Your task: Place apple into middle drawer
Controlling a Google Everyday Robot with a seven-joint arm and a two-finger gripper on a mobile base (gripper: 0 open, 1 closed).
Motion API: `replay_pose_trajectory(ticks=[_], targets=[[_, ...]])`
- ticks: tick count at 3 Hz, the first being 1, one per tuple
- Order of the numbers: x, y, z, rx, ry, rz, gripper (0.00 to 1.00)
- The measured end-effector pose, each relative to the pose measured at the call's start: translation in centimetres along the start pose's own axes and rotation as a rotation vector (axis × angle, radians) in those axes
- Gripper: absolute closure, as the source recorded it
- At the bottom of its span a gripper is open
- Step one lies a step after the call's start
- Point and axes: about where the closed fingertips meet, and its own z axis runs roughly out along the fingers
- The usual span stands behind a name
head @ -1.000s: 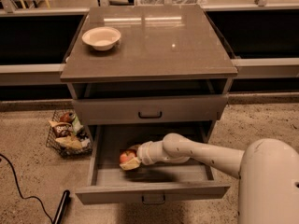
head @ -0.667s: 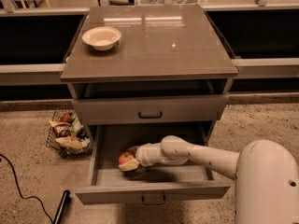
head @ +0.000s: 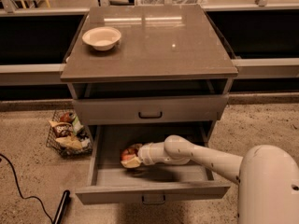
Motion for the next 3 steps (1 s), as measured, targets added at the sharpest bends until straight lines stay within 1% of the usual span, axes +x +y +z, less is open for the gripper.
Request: replay_pose_trajectory(ticks=[1,2,3], targets=[[-0.1,-0.5,-1.4,-0.019,-0.025,-0.011,0.0],[-0.8,-1.3,-5.0,-0.06,-0.112,-0.016,0.0],[-1.5,-0.9,-11.2,-0.111,-0.187,-0.052,0.0]])
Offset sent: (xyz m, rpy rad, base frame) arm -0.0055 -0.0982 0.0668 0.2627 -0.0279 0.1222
